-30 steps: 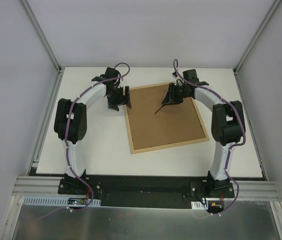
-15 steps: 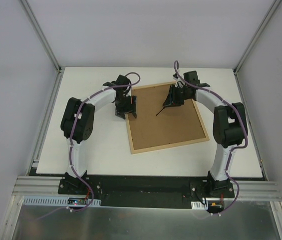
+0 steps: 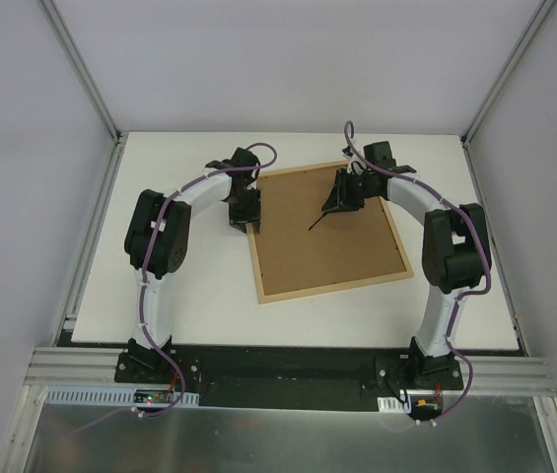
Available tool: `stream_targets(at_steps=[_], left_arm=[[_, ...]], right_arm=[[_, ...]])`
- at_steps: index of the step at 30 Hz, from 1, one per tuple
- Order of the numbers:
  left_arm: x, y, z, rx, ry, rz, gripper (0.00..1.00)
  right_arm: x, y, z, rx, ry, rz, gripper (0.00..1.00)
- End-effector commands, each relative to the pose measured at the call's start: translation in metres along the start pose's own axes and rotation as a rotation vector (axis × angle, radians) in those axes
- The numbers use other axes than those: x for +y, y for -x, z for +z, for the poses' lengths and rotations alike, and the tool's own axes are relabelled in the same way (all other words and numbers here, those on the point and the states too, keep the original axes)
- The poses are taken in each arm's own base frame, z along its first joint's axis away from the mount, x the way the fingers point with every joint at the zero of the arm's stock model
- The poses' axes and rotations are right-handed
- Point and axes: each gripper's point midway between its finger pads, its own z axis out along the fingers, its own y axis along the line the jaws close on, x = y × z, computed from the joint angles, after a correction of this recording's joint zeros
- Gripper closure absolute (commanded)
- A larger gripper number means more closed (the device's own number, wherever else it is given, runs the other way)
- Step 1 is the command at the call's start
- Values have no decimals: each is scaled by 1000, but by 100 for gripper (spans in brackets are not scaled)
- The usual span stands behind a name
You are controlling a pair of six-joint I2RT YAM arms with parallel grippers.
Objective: Take the photo out of the frame
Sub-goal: Adjust the photo frame at the center of the board.
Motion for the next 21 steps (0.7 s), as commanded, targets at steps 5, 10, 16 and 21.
stream_targets(at_steps=[5, 10, 16, 21], left_arm=[[12, 0, -2, 3, 57, 11, 66], [10, -1, -2, 10, 43, 13, 73], [3, 2, -11, -8, 12, 19, 92], [-2, 13, -20, -27, -35, 3, 100]], right_arm=[[5, 4, -14, -26, -6, -17, 100], [4, 2, -13, -22, -9, -16, 100], [3, 4, -13, -25, -14, -14, 100], [2, 7, -11, -27, -18, -13, 100]])
